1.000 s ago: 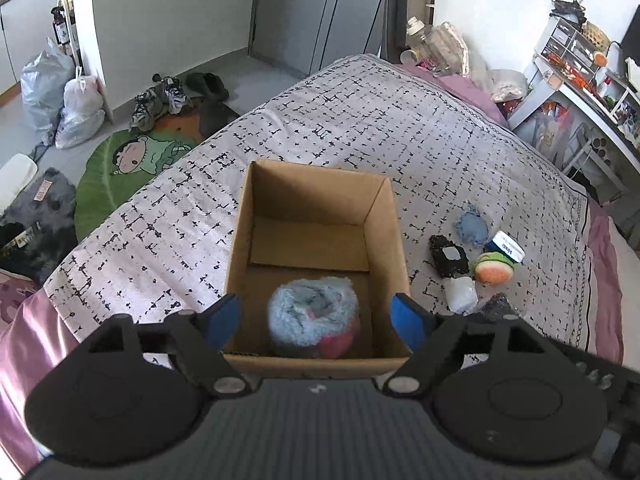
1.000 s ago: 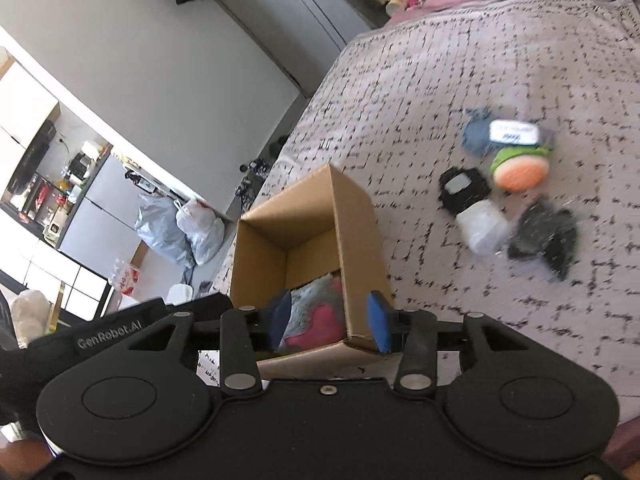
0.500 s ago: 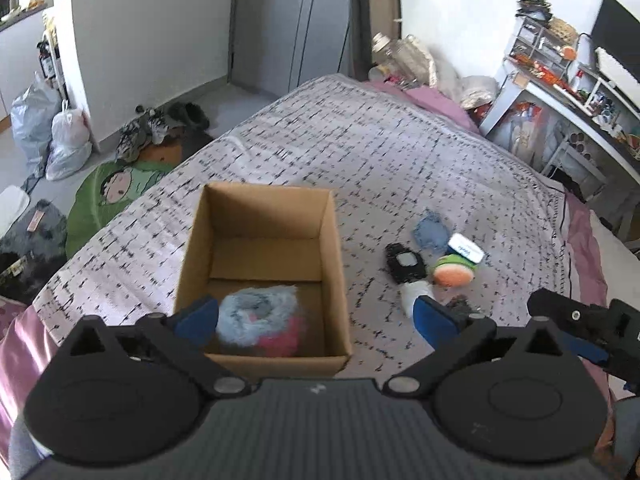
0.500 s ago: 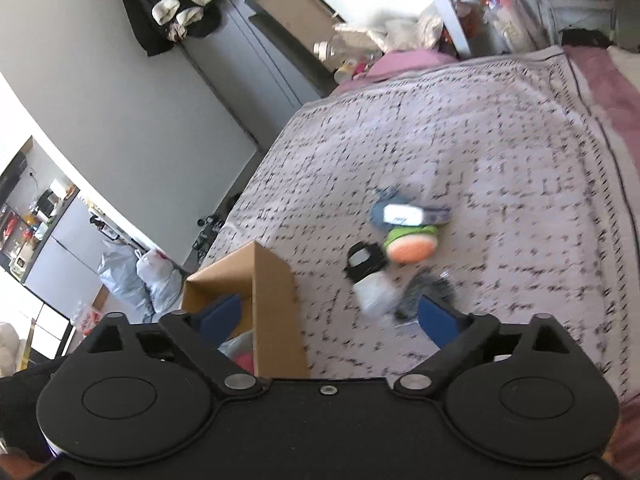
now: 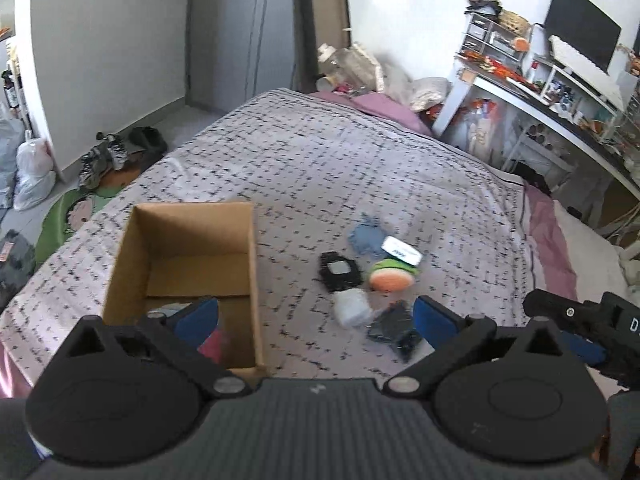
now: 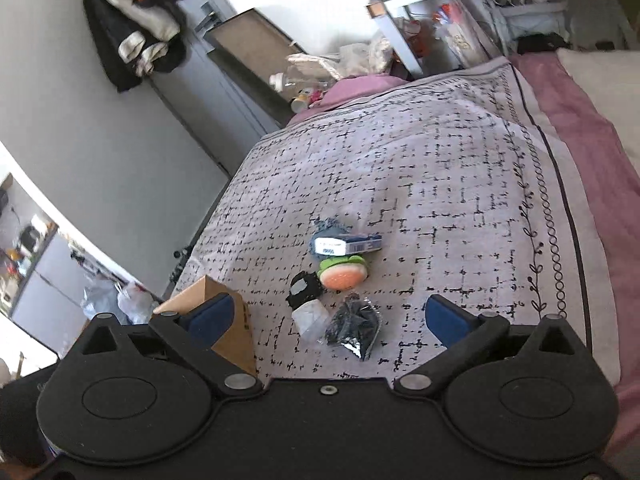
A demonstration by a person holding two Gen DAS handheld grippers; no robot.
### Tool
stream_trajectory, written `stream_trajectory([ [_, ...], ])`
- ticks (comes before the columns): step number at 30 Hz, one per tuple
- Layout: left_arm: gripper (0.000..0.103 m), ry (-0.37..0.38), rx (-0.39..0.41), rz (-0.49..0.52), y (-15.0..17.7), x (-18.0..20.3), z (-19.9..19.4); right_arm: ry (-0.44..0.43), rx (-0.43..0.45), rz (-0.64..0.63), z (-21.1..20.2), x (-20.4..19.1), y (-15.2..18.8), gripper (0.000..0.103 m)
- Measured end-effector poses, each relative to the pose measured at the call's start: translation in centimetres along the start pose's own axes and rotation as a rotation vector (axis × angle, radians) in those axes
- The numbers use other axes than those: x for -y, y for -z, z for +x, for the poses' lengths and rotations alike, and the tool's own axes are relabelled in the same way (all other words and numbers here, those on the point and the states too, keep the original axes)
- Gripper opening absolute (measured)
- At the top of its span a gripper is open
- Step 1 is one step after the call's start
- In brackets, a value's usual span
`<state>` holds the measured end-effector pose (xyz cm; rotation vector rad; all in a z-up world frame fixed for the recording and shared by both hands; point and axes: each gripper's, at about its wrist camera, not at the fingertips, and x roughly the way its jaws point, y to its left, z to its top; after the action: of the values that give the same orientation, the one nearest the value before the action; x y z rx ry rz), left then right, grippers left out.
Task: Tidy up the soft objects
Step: 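Withdraw the left gripper from the box toward the remaining items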
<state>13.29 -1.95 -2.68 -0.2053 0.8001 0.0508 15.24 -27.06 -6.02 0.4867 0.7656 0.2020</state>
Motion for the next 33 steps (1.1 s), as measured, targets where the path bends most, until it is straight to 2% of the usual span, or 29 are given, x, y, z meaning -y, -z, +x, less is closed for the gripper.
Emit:
stream_trajectory([
  [4, 0.103, -0.017, 0.015, 0.037, 0.3, 1.6, 0.7, 0.006, 0.0, 0.069, 0.3, 2.2, -0.2, 0.103],
  [9, 0.103, 0.001, -0.032, 0.021, 0.7, 2.6, 2.2, -0.022, -0.026, 0.133, 1.2, 4.1, -0.3, 0.103],
  [14, 0.103, -0.032, -0.056, 0.048, 1.0, 3.9, 3.8, -0.033, -0.076, 0.193, 2.9, 5.5, -0.2, 0.103],
  [19, 0.103, -0.031, -0.113, 0.0, 0.9, 4.0, 6.0, -0.052, -0.099, 0.236, 4.1, 6.2, -0.2, 0.103],
  [23, 0.103, -0.056, -0.111, 0.012, 0.9, 4.6, 7.4, -0.048, -0.122, 0.243, 5.3, 6.2, -0.2, 0.103],
  [28, 0.103, -0.046, -0.128, -0.012, 0.5, 4.4, 9.0, -0.038, -0.145, 0.249, 7.1, 6.0, 0.1, 0.102],
  [33, 0.102, -0.037, -0.131, -0.037, 0.2, 4.1, 10.6, -0.027, -0.182, 0.282, 9.0, 6.0, 0.5, 0.087],
])
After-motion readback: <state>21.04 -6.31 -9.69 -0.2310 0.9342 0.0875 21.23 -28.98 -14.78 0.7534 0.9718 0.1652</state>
